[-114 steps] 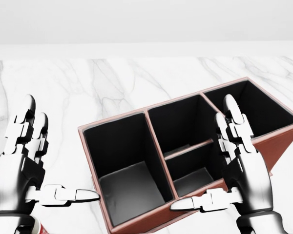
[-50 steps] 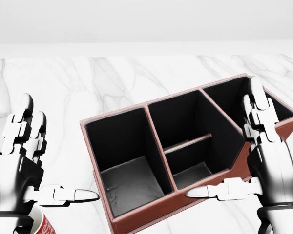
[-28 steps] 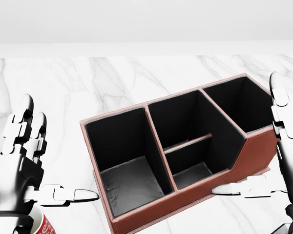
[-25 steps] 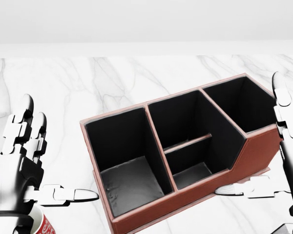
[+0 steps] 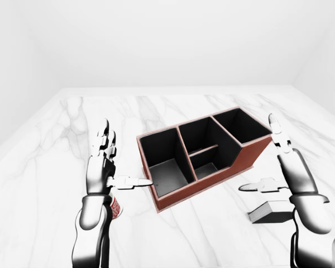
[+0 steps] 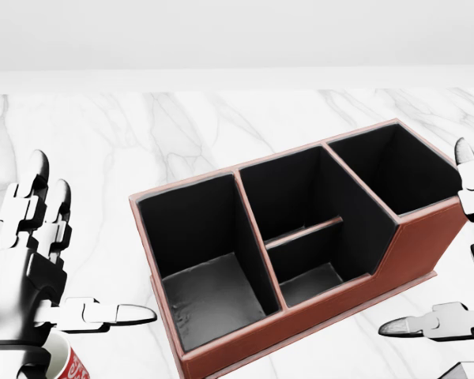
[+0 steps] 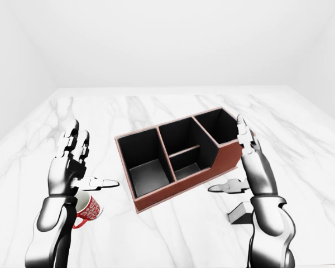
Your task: Pick up the book and place it in the back compartment of the caddy.
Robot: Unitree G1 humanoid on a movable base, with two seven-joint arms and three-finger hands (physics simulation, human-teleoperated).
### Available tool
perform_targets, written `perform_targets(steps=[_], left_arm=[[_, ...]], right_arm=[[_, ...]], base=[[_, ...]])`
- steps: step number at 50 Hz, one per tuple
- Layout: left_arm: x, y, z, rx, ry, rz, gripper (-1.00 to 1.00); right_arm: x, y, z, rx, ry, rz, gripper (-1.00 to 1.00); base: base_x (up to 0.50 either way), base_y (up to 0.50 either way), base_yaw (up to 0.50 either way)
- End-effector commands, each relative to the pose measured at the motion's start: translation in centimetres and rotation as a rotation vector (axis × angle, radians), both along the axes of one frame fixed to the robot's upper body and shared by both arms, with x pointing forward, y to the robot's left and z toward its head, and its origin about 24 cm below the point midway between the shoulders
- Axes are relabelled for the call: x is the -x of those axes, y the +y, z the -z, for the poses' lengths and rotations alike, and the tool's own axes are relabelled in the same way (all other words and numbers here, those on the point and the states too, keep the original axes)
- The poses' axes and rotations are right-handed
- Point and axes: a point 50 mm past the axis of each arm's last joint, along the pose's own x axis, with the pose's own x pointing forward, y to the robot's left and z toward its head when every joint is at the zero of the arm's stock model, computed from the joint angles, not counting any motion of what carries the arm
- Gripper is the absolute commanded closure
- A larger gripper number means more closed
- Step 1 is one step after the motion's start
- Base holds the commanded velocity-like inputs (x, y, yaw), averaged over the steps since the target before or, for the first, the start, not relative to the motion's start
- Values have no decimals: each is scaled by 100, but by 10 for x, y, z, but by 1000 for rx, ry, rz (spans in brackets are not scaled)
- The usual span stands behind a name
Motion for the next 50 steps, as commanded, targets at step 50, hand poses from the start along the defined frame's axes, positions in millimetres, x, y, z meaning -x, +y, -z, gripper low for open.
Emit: perform_targets(steps=[50], left_arm=[[-1, 1, 2, 0, 7, -5, -100]], right_arm=[[23, -28, 29, 100, 269, 111, -100]], base=[[0, 0, 0]])
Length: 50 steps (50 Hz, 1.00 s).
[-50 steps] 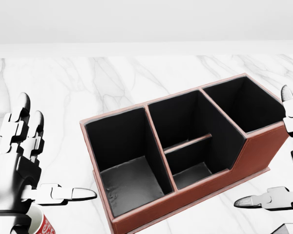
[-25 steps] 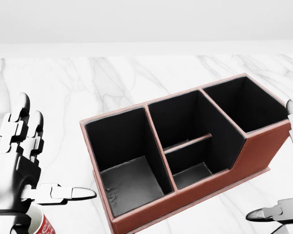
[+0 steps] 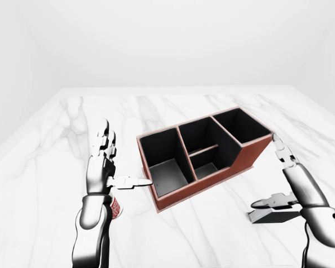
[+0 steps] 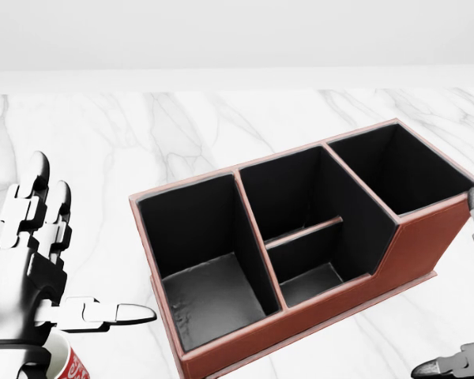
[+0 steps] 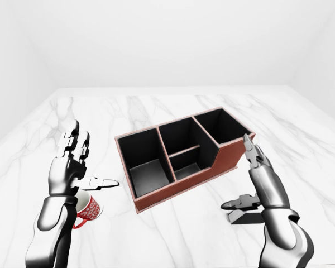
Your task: Pick up the book and place it in the back compartment of the caddy.
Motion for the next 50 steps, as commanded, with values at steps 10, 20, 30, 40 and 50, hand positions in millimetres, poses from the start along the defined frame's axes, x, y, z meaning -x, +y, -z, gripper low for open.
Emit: perform_targets(steps=[10, 20, 30, 40, 50], left_arm=[[-1, 1, 0, -1, -2, -4, -100], [0, 2, -2, -1, -10, -6, -100], [1, 2, -2, 0, -8, -7, -100], [0, 2, -2, -1, -8, -7, -100], [-1, 1, 1, -1, 5, -5, -100]], right_arm=[[5, -5, 10, 33, 68, 18, -100], [3, -9, 17, 66, 82, 28, -100], [1, -15, 25, 96, 98, 31, -100], [0, -20, 32, 125, 121, 37, -100], [-3, -31, 51, 122, 169, 74, -100]], base=[[0, 0, 0], [0, 0, 0], [0, 0, 0], [0, 0, 0], [0, 0, 0]])
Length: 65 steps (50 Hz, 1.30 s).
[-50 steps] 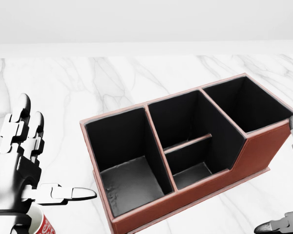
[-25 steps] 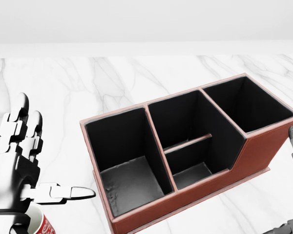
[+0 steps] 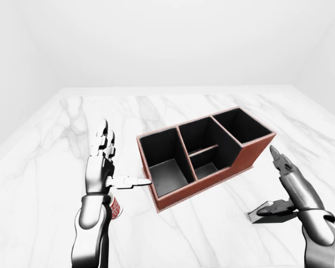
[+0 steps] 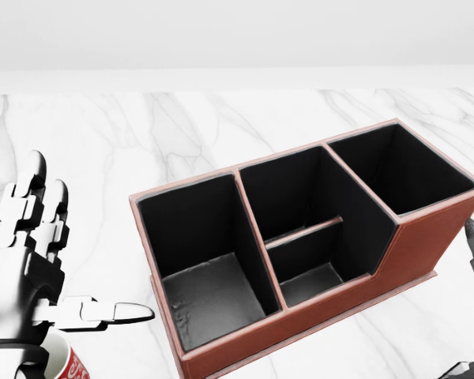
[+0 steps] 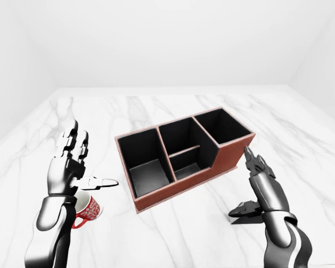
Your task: Pick up the book and place it in the back compartment of the caddy.
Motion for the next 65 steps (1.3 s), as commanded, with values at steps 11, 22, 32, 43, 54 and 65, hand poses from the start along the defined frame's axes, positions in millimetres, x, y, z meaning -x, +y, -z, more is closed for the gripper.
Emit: perform_targets(steps=[11, 22, 32, 43, 54, 65], left_arm=[[-1, -1, 2, -1, 7, 1, -100], [-1, 1, 1, -2, 5, -3, -100], [-1, 1, 2, -2, 7, -4, -100], [-2, 0, 2, -1, 7, -5, -100], [-2, 1, 2, -1, 10, -4, -100], [-2, 1, 3, -2, 15, -6, -100]], right_arm=[[1, -14, 22, 3, 71, 61, -100], [3, -16, 30, -1, 100, 74, -100], [9, -14, 28, 2, 115, 69, -100], [12, -17, 29, 9, 129, 84, -100], [15, -19, 26, 16, 132, 89, -100], [13, -24, 28, 33, 138, 112, -100]], base=[[0, 0, 0], [0, 0, 0], [0, 0, 0], [0, 0, 0], [0, 0, 0], [0, 0, 0]])
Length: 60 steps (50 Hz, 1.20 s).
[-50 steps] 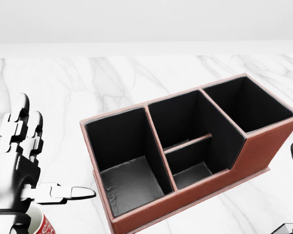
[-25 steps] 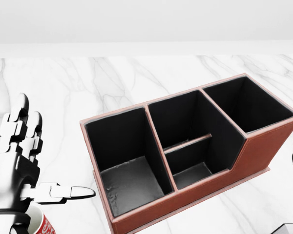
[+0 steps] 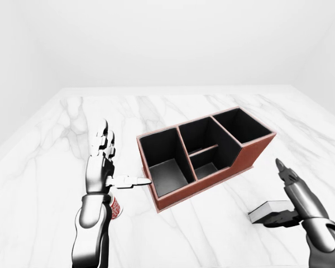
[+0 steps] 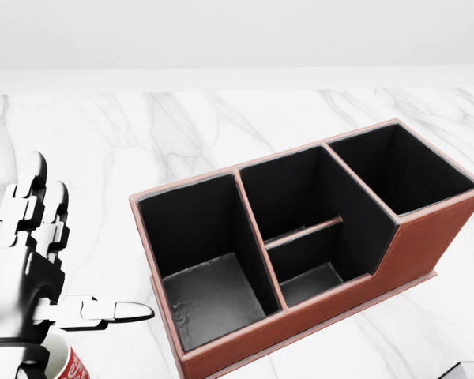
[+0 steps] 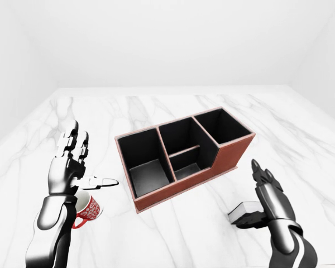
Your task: Pick up the book and place it in the back compartment of the caddy.
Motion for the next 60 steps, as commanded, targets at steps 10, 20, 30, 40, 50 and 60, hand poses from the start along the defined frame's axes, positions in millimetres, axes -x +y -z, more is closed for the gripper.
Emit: perform_targets(steps=[10, 20, 30, 40, 50, 60], left_arm=[[0, 0, 0, -1, 1, 0, -100], [0, -1, 1, -1, 6, 1, -100], [-1, -1, 2, -1, 8, 2, -100], [0, -1, 2, -1, 7, 0, -100], [-1, 0, 2, -1, 8, -1, -100], [0, 0, 2, -2, 8, -1, -100]], right_arm=[[2, -6, -1, 29, 13, 20, -100], [2, -12, -1, 34, 17, 33, -100], [0, -21, 5, 38, 31, 62, -100], [2, -23, 2, 43, 31, 66, -100], [1, -23, 4, 51, 36, 67, -100], [-2, -22, 7, 53, 46, 61, -100]], base=[[0, 0, 0], [0, 0, 0], [0, 0, 0], [0, 0, 0], [0, 0, 0], [0, 0, 0]])
